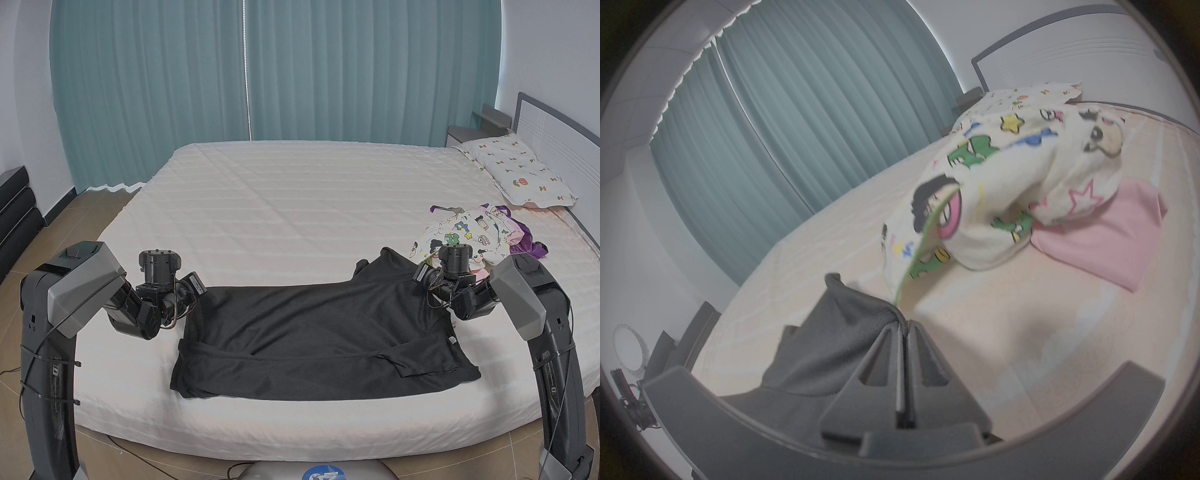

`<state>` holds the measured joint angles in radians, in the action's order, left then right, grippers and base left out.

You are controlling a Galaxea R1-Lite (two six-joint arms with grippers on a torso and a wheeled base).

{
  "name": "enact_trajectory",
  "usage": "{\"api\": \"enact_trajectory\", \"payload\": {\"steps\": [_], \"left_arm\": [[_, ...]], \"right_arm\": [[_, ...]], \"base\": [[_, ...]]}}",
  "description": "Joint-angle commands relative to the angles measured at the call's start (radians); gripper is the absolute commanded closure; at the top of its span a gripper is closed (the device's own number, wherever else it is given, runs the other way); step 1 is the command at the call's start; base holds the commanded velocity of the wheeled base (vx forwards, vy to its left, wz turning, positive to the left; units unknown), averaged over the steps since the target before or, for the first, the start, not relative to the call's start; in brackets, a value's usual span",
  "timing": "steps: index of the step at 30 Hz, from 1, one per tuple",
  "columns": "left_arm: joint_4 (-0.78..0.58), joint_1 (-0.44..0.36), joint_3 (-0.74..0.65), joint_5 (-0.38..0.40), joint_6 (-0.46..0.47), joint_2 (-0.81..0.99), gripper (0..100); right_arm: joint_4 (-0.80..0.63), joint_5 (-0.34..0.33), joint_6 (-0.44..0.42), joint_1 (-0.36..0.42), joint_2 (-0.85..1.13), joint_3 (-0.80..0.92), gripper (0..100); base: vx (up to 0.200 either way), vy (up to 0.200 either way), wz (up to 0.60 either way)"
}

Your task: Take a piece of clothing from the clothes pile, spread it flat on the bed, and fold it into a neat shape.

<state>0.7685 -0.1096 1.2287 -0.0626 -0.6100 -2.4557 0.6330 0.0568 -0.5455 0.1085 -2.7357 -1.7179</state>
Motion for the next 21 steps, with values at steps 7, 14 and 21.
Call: {"api": "enact_trajectory", "payload": {"steps": [7, 14, 21], "left_arm": [[0.009, 0.027, 0.009, -0.002, -0.001, 0.021, 100], [0.012, 0.033, 0.006, -0.017, -0.001, 0.032, 100], [0.015, 0.037, -0.003, -0.022, -0.002, 0.044, 100]], "right_arm": [[0.129, 0.001, -0.013, 0.005, 0.071, 0.08, 100], [0.215, 0.003, -0.014, 0.003, 0.088, 0.104, 100], [0.234, 0.005, -0.011, 0.017, 0.088, 0.135, 100]], "base": [[0.0, 0.0, 0.0], [0.0, 0.0, 0.0], [0.0, 0.0, 0.0]]}}
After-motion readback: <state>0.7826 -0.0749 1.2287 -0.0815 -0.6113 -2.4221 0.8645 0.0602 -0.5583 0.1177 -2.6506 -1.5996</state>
